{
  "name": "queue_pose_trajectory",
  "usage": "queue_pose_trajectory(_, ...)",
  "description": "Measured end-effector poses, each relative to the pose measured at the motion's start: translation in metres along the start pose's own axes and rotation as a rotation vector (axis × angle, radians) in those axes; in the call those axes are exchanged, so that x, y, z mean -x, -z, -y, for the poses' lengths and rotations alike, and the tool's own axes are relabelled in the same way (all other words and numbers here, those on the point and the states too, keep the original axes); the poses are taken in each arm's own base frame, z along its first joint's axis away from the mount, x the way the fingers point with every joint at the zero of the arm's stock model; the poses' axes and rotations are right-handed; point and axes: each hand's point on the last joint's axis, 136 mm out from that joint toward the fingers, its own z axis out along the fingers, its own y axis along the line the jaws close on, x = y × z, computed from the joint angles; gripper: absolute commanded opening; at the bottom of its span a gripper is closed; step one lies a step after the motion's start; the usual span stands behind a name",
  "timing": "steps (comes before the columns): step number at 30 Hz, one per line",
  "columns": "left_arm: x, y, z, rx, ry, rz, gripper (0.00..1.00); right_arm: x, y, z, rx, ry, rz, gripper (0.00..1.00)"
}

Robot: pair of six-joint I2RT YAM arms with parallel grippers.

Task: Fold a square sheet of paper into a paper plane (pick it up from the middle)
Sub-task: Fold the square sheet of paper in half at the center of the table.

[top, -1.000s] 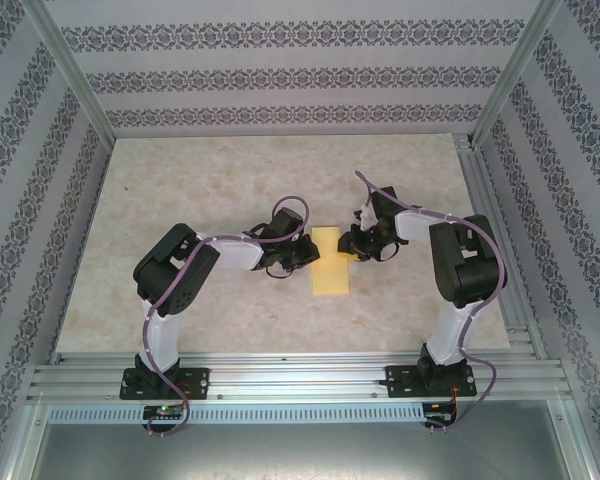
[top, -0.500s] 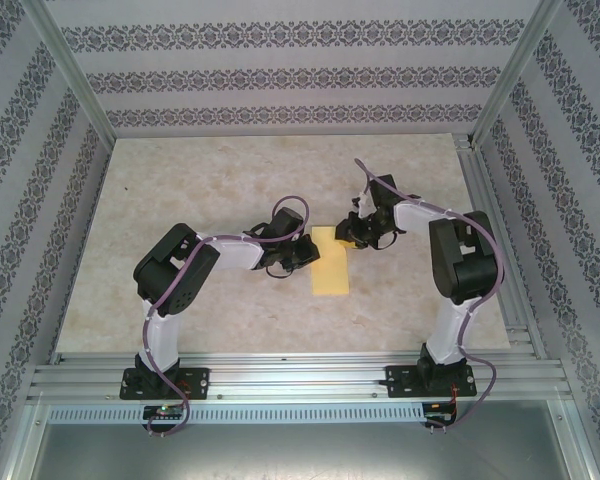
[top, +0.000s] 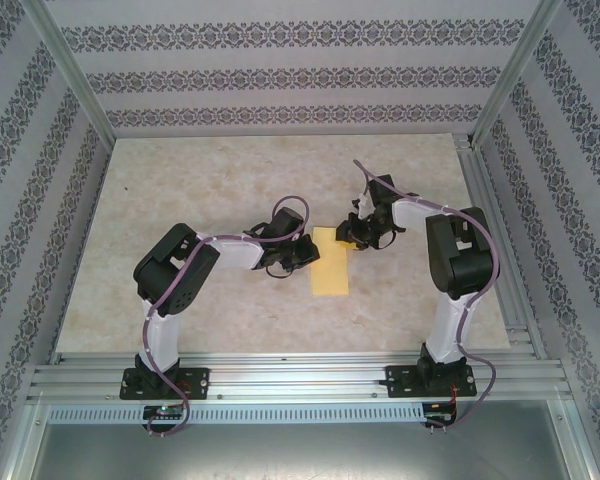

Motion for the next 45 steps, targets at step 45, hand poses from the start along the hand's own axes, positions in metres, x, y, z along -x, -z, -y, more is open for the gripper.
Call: queue_pose_trajectory(45,0.0,0.0,0.0,0.001,0.0,-0.001,0.12,0.039,-0.019,0.006,0.011,-0.01,0.026,0.26)
